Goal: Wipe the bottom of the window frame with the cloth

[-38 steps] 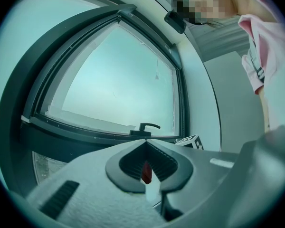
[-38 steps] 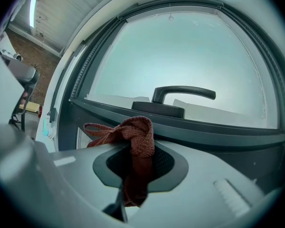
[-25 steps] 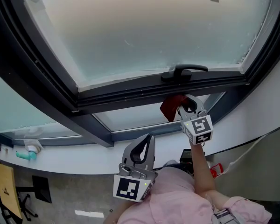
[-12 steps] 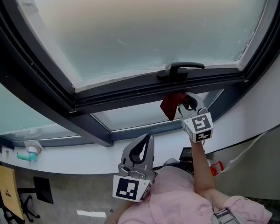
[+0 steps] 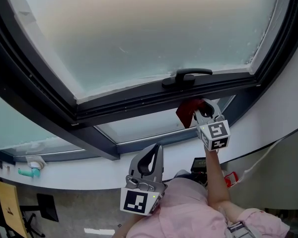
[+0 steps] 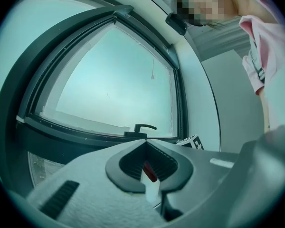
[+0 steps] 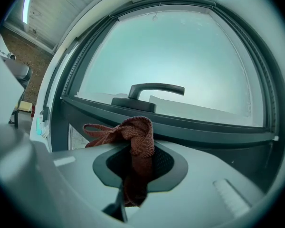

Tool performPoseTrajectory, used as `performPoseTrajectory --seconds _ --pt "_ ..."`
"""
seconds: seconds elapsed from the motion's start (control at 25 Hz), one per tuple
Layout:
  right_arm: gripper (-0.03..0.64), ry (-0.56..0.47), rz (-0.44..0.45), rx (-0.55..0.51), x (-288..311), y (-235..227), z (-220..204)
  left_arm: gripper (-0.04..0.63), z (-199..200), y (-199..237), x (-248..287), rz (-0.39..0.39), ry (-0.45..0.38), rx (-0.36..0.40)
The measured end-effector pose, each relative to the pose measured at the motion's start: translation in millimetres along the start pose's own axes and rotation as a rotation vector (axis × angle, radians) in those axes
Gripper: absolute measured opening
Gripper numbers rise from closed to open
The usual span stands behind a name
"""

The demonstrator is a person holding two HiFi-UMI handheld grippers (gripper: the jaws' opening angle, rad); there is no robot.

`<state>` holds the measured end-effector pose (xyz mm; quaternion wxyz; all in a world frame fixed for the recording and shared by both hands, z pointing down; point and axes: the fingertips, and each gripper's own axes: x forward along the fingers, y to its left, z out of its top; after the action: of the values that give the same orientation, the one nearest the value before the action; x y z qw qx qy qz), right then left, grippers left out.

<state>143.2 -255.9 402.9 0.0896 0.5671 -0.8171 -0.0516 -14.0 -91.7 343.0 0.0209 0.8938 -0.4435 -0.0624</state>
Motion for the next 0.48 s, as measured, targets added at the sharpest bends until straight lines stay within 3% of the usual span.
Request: performPoseTrajectory --seconds 0.48 --pt "0.066 -0.014 -0.048 0.061 -7.0 -26.3 -4.3 -0.006 -1.1 0.5 9.2 -0.003 0.001 -0.007"
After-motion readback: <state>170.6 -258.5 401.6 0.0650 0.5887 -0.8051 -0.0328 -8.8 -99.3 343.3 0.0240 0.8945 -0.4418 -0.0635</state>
